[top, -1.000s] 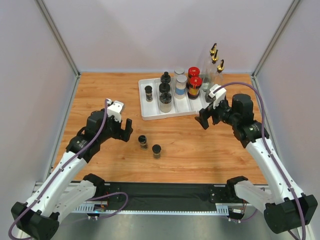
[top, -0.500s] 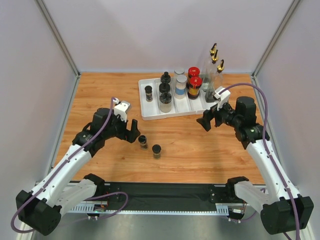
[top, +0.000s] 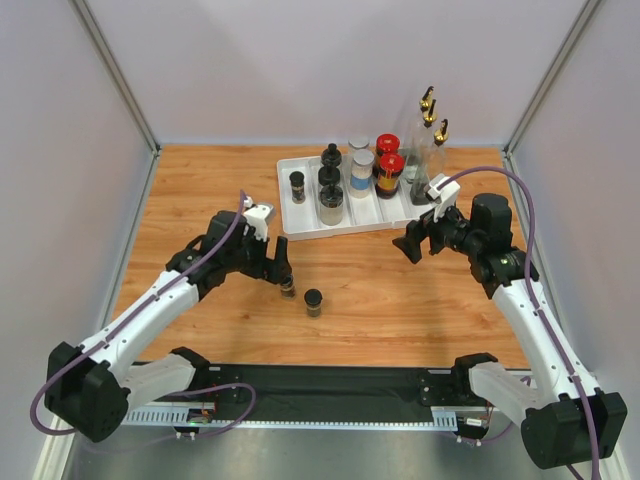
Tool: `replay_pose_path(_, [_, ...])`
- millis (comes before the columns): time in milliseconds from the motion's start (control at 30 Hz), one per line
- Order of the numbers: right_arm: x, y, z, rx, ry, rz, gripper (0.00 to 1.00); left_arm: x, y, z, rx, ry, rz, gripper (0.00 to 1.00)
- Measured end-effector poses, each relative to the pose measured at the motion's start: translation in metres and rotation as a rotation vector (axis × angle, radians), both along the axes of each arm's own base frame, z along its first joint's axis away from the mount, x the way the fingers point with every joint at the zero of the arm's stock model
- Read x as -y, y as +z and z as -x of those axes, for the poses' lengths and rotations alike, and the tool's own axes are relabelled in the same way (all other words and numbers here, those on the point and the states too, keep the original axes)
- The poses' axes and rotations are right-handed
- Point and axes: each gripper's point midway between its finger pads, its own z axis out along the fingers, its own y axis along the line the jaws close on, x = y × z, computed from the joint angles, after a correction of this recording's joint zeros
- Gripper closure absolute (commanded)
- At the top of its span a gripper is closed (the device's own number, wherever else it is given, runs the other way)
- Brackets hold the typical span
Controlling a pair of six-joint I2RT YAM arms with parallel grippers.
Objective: Organize the condiment bottles
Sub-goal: Pick up the bottle from the center of the board.
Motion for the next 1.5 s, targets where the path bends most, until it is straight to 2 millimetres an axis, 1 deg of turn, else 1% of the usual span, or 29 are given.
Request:
replay_pose_path(133, [0.0, 0.0, 0.0, 0.0, 0.0, 0.001, 0.0, 0.01, -0.007, 0.004, -0.023, -0.012, -0.027, 0.0])
replay_pose_path(333, [0.0, -0.002, 0.0, -0.002, 0.001, 0.003, 0.0, 0.022, -0.005, 0.002, -0.023, -0.018, -0.044, 0.0])
replay_pose_path(433, [0.0, -0.002, 0.0, -0.003, 0.002, 0.004, 0.0, 0.027, -0.009, 0.001, -0.04, -0.021, -0.057, 0.0])
replay_pose_path(533, [0.0, -0.002, 0.0, -0.002, 0.002, 0.004, 0.0, 0.03, -0.015, -0.001, -0.059, -0.014, -0.085, 0.0])
replay_pose_path(767, [0.0, -0.002, 0.0, 0.0, 0.003, 0.007, 0.0, 0.026, -0.026, 0.004, -0.085, 0.022, -0.165, 0.08])
replay_pose_path(800, [0.0, -0.002, 0.0, 0.001, 0.004, 0.008, 0.0, 0.025, -0.028, 0.005, -0.09, 0.023, -0.176, 0.11])
replay_pose_path(867, [0.0, -0.002, 0.0, 0.001, 0.005, 0.008, 0.0, 0.024, -0.033, 0.007, -0.104, 0.028, -0.196, 0.14])
replay_pose_path(933, [0.0, -0.002, 0.0, 0.002, 0.004, 0.009, 0.0, 0.022, -0.04, 0.008, -0.124, 0.036, -0.217, 0.21])
replay_pose_path(967, [0.0, -0.002, 0.0, 0.002, 0.004, 0.009, 0.0, 0.022, -0.043, 0.008, -0.133, 0.04, -0.226, 0.28])
replay_pose_path(1067, [0.0, -0.002, 0.0, 0.002, 0.005, 0.009, 0.0, 0.019, -0.053, 0.008, -0.16, 0.052, -0.254, 0.39])
replay_pose_path(1100, [0.001, -0.002, 0.0, 0.003, 0.005, 0.011, 0.0, 0.019, -0.055, 0.007, -0.164, 0.054, -0.26, 0.45])
replay_pose_path(1167, [0.001, -0.002, 0.0, 0.005, 0.006, 0.012, 0.0, 0.019, -0.058, 0.007, -0.173, 0.056, -0.267, 0.54])
replay_pose_path(1200, [0.001, -0.002, 0.0, 0.006, 0.007, 0.013, 0.0, 0.02, -0.058, 0.007, -0.173, 0.056, -0.268, 0.64])
replay_pose_path(1267, [0.001, -0.003, 0.0, 0.005, 0.007, 0.014, 0.0, 0.021, -0.055, 0.005, -0.169, 0.056, -0.266, 0.73])
replay_pose_path(1300, [0.001, -0.003, 0.0, 0.005, 0.007, 0.014, 0.0, 0.021, -0.054, 0.005, -0.166, 0.055, -0.264, 0.74])
replay_pose_path(1400, [0.001, -0.003, 0.0, 0.005, 0.007, 0.014, 0.0, 0.022, -0.051, 0.003, -0.161, 0.053, -0.264, 0.8])
replay_pose_path(1500, [0.001, -0.003, 0.0, 0.005, 0.007, 0.014, 0.0, 0.022, -0.045, 0.0, -0.148, 0.053, -0.268, 0.83])
